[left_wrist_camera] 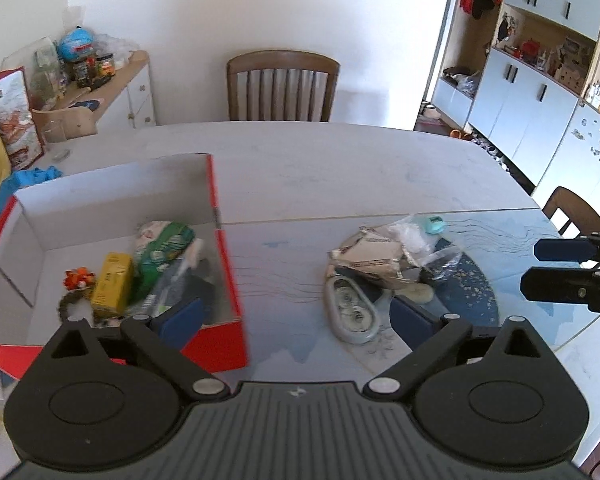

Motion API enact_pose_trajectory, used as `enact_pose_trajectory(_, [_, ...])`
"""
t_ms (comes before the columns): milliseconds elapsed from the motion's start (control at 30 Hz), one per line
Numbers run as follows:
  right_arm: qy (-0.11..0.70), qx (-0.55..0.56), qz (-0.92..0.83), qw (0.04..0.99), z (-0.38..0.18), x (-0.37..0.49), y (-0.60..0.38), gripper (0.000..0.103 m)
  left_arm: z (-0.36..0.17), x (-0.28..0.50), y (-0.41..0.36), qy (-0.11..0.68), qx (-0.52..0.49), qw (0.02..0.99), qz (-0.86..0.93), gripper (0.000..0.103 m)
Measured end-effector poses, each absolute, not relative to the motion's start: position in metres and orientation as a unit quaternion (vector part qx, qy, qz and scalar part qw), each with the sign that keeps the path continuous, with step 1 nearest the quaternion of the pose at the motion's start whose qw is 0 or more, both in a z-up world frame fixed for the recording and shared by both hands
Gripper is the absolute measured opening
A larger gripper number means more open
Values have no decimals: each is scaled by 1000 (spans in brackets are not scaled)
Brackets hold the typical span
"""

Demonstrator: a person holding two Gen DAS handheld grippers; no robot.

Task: Organize objects
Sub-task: 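Move both tools back over the remaining items on the table, then grasp the white tape dispenser with the left tool while the right tool grasps the black bead bag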

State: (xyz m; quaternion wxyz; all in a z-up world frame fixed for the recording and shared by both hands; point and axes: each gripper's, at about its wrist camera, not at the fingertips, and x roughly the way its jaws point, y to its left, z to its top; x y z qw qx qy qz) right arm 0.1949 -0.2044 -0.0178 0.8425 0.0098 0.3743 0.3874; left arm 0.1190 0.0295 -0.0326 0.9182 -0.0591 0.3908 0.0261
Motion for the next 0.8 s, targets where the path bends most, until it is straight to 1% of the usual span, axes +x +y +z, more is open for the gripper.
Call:
enact_pose_trajectory(200, [383, -1, 370, 846, -32, 207, -232, 91, -49, 132, 5, 396, -69, 915, 18, 102])
enact_pose_trajectory(400, [398, -2, 354, 846, -53, 227, -250, 90, -77, 154, -17, 428, -55, 901, 39, 102])
enact_pose_trajectory(800, [440, -10, 345, 829, -97, 272, -251, 87, -121, 189, -33, 450, -50, 890, 58, 102])
